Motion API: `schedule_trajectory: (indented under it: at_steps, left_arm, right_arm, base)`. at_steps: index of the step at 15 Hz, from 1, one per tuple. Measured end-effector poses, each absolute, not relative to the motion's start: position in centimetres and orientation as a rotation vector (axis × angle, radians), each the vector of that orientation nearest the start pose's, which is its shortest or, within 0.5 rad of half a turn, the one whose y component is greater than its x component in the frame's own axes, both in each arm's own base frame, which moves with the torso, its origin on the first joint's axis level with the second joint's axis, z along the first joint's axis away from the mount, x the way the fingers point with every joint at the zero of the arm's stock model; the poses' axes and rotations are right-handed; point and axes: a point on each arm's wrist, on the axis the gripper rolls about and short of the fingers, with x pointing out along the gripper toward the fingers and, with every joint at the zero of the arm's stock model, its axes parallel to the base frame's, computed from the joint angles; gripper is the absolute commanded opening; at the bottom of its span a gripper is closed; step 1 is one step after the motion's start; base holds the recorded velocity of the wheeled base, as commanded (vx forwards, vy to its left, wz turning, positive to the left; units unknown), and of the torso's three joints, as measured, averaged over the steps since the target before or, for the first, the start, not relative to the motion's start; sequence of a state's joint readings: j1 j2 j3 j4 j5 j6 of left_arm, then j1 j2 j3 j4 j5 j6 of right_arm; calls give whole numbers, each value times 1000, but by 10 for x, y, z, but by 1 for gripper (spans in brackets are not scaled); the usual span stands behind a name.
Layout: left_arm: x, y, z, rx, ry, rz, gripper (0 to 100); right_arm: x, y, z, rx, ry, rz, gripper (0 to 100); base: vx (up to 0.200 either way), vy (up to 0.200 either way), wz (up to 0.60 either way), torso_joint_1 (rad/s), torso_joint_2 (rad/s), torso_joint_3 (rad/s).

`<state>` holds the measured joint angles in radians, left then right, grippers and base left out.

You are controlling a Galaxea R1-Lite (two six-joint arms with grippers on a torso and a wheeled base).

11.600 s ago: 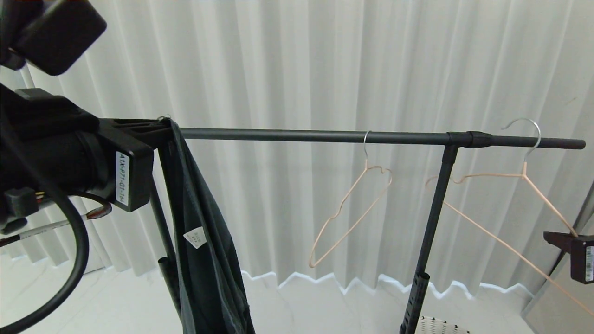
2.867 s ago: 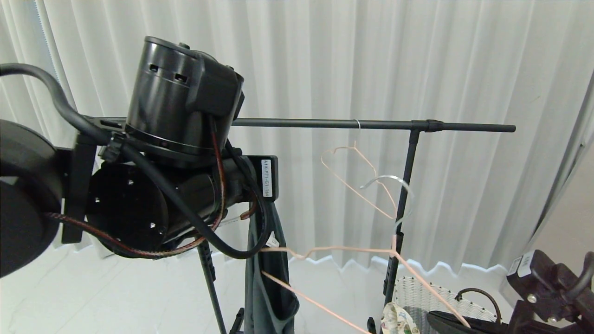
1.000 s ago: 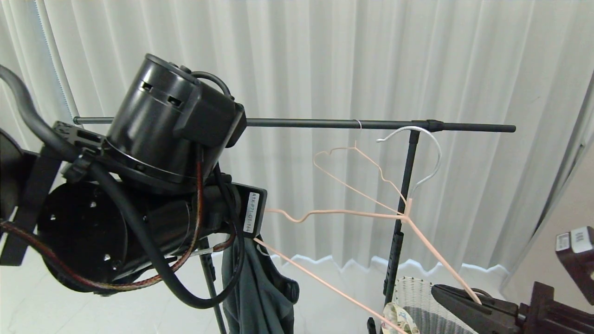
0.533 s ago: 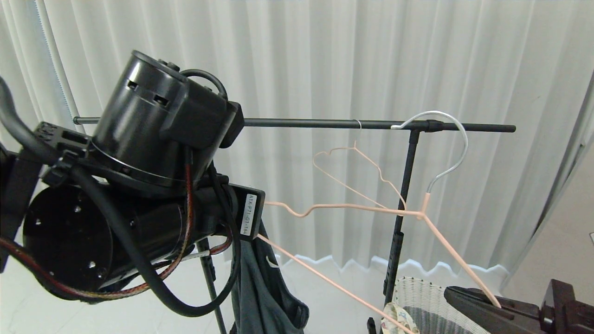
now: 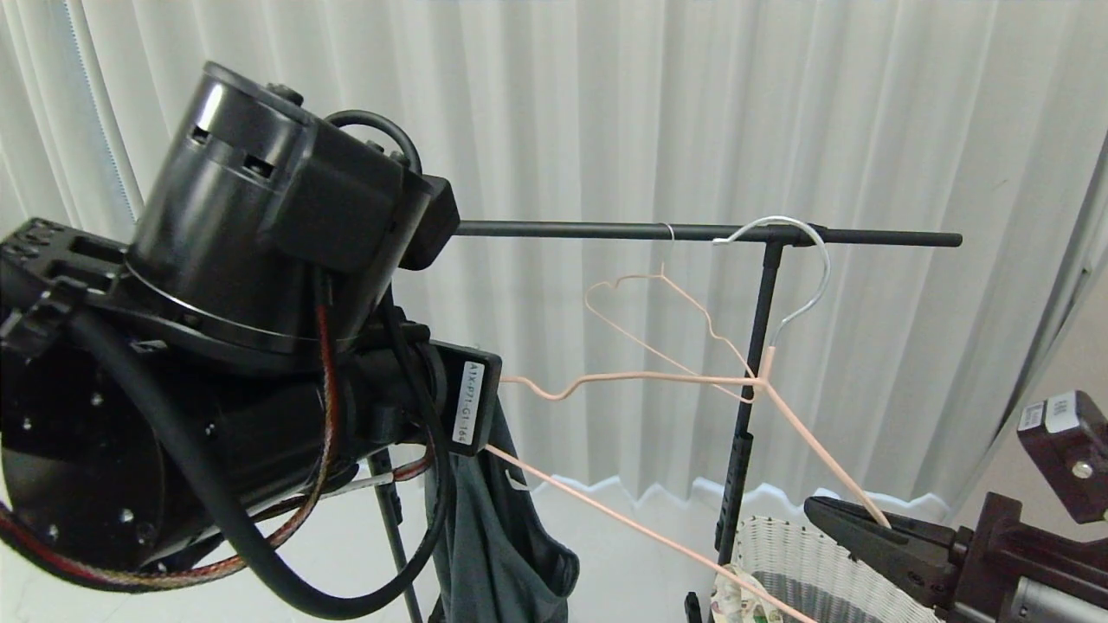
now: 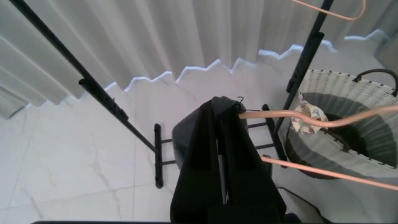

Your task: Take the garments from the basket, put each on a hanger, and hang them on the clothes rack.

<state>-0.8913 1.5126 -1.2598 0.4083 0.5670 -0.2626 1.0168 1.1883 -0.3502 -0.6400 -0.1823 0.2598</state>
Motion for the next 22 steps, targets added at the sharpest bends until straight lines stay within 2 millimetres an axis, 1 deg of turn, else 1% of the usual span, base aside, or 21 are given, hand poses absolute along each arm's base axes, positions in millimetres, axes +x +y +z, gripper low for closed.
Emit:
schedule_trajectory:
  at_steps: [4, 10, 13, 15, 18, 22]
  left_arm:
    - [156, -196, 275, 167, 507, -298, 0]
    - [141, -207, 285, 155, 478, -379, 0]
    - [133, -213, 298, 123, 455, -457, 0]
    - [129, -215, 302, 117, 446, -483, 0]
    - [128, -216, 302, 116, 445, -488, 0]
    - [126, -212, 302, 114, 444, -487, 0]
  right_arm:
    - [95, 151, 177, 136, 273, 849, 0]
    - [103, 191, 170, 145, 308, 917, 0]
    - [110, 210, 169, 162, 321, 922, 0]
    - [114, 220, 170, 173, 323, 927, 0]
    - [117, 229, 171, 188, 323, 929, 0]
    - [122, 226, 176, 228, 319, 899, 0]
  base:
    - [0, 0, 0, 0, 0, 0]
    - [0, 0, 0, 0, 0, 0]
    - [0, 0, 0, 0, 0, 0]
    - [0, 0, 0, 0, 0, 0]
    - [0, 0, 0, 0, 0, 0]
    - [0, 0, 0, 0, 0, 0]
